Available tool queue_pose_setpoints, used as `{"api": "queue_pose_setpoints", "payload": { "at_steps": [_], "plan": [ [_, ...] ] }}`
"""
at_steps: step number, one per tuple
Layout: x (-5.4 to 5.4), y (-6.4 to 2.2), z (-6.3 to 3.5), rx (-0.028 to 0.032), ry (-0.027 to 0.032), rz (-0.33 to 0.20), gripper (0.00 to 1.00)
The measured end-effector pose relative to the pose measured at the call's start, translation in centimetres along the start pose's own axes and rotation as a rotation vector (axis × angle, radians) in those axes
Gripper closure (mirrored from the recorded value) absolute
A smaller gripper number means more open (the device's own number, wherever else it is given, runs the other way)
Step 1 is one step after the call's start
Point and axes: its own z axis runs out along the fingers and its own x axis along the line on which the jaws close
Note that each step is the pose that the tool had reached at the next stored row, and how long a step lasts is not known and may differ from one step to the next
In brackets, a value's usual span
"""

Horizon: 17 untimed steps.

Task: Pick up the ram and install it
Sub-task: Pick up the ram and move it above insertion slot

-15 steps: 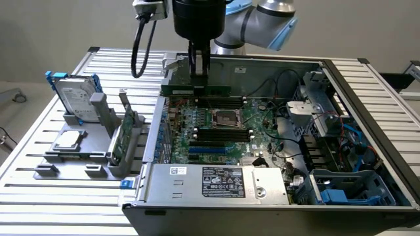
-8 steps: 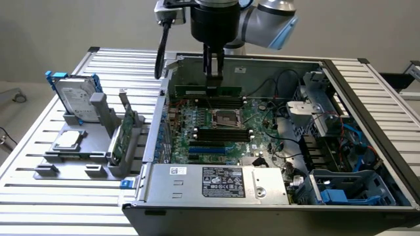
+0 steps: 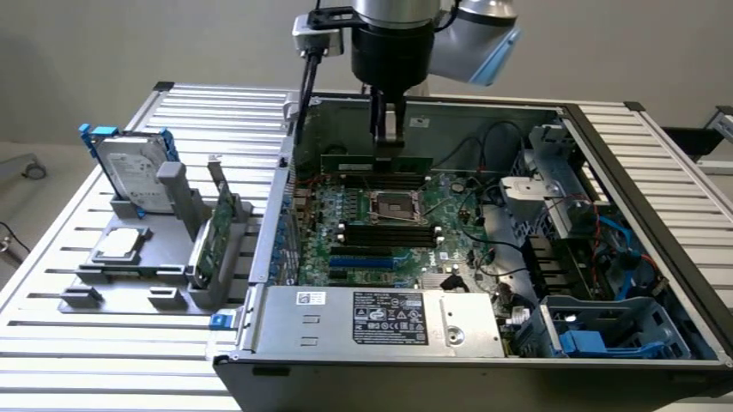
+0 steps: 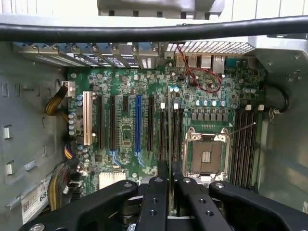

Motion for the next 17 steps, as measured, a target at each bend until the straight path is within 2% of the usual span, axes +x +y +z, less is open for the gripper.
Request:
{"api": "queue_pose_setpoints", "payload": {
  "at_steps": [8, 17],
  "plan": [
    [-0.2, -1.56, 1.47, -0.0012, 0.0005, 0.022, 0.86],
    [-1.4, -2.56, 3.13, -0.0021, 0.0, 0.024, 0.86]
  ]
}}
